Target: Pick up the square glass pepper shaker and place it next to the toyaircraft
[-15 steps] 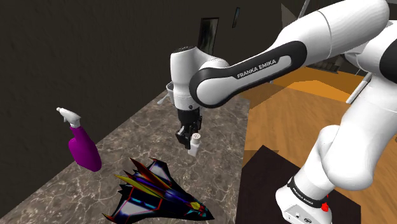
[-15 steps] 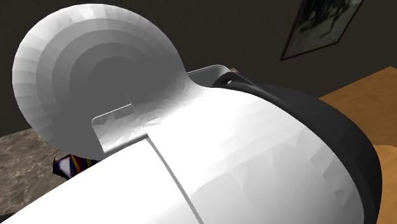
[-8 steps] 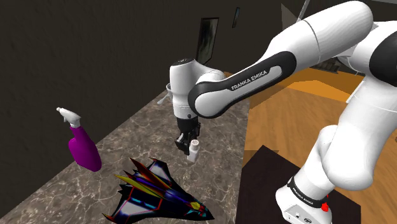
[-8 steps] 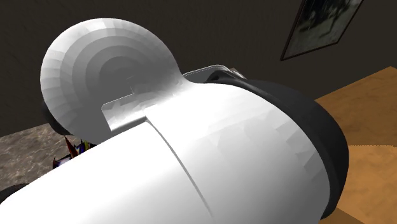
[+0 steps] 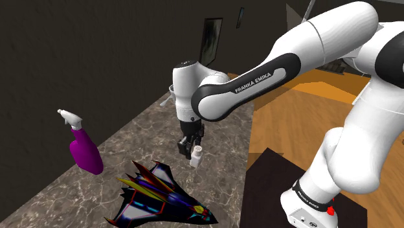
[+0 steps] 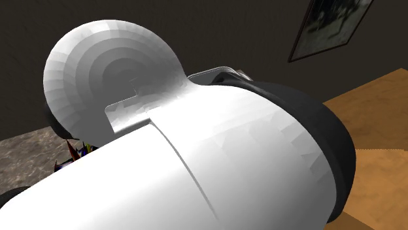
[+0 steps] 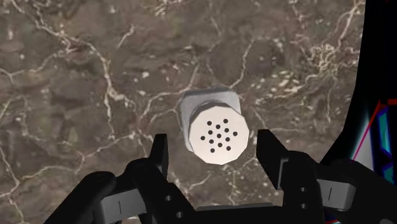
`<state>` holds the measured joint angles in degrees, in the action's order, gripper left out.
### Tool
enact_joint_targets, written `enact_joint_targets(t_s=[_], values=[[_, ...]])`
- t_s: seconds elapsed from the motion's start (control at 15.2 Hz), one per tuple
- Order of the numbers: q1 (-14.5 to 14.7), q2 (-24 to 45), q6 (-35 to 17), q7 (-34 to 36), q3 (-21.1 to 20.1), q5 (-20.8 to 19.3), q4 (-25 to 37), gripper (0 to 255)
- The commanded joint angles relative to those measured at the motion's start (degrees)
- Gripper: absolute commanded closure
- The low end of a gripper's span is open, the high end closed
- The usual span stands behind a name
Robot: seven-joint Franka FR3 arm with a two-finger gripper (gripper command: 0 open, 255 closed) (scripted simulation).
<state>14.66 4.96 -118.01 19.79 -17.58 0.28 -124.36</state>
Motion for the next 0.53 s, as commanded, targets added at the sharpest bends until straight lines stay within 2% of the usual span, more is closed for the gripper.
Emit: enact_joint_targets(t_s=[0.0, 0.26, 0.46], values=[[0.00, 0.00, 0.00, 0.00, 0.00, 0.00, 0.00, 0], [0.00, 0.00, 0.00, 0.00, 0.00, 0.00, 0.00, 0], [-0.14, -1.65, 5.75, -0.38, 0.02, 0.49, 4.18, 0]])
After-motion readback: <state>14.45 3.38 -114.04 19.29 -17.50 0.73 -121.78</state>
